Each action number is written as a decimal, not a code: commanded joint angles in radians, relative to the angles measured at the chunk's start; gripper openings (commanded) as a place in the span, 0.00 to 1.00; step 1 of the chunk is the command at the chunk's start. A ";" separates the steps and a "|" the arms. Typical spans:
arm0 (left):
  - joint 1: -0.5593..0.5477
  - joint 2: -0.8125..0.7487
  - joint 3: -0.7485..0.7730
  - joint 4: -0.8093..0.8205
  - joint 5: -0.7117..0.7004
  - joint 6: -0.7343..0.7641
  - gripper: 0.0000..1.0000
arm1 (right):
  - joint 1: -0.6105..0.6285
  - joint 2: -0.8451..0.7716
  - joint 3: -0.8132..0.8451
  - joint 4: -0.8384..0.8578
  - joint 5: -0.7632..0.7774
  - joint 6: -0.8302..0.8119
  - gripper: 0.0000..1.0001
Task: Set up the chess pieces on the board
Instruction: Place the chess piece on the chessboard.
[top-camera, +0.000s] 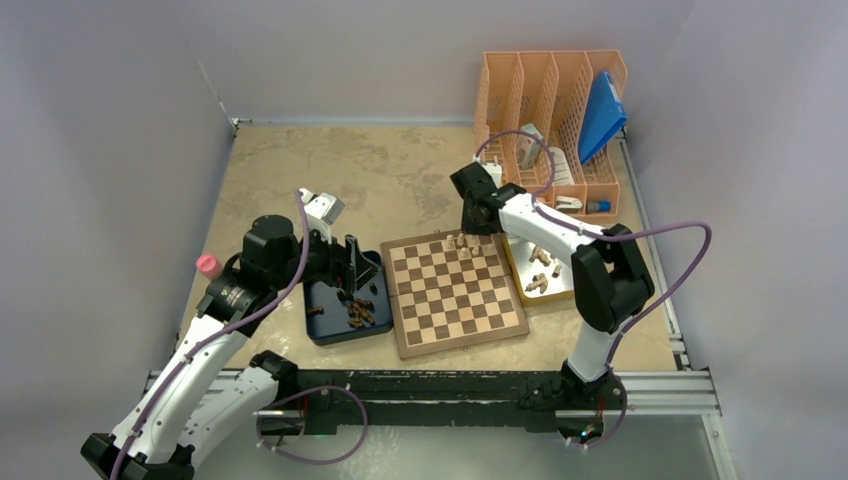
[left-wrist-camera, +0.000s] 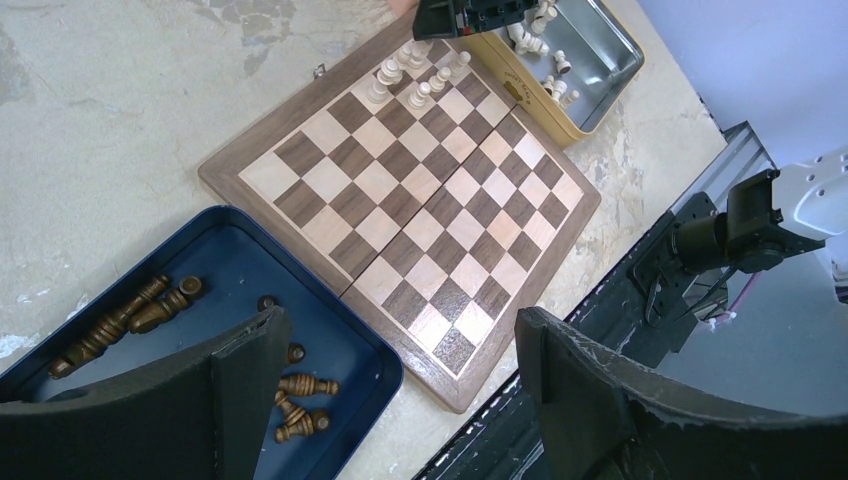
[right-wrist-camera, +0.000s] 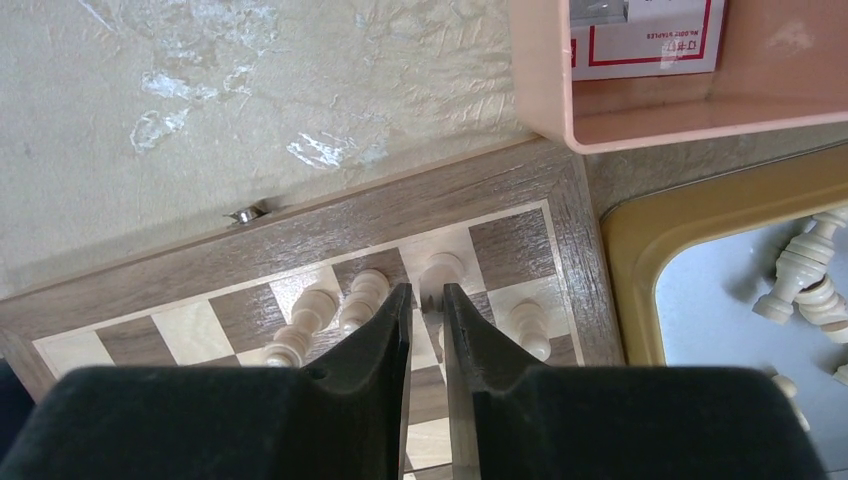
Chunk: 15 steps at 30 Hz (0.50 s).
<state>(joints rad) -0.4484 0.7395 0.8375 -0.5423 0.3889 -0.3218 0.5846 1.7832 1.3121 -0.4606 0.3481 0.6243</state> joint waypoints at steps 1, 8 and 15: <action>-0.006 -0.010 0.006 0.022 0.001 -0.003 0.83 | 0.009 0.018 0.044 -0.009 0.010 -0.007 0.20; -0.006 -0.012 0.006 0.021 -0.001 -0.003 0.83 | 0.011 0.003 0.044 -0.031 0.039 0.007 0.20; -0.006 -0.011 0.005 0.020 -0.004 -0.005 0.83 | 0.011 -0.005 0.036 -0.025 0.043 0.009 0.20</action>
<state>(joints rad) -0.4484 0.7391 0.8375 -0.5430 0.3889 -0.3218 0.5892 1.8000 1.3182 -0.4740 0.3588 0.6277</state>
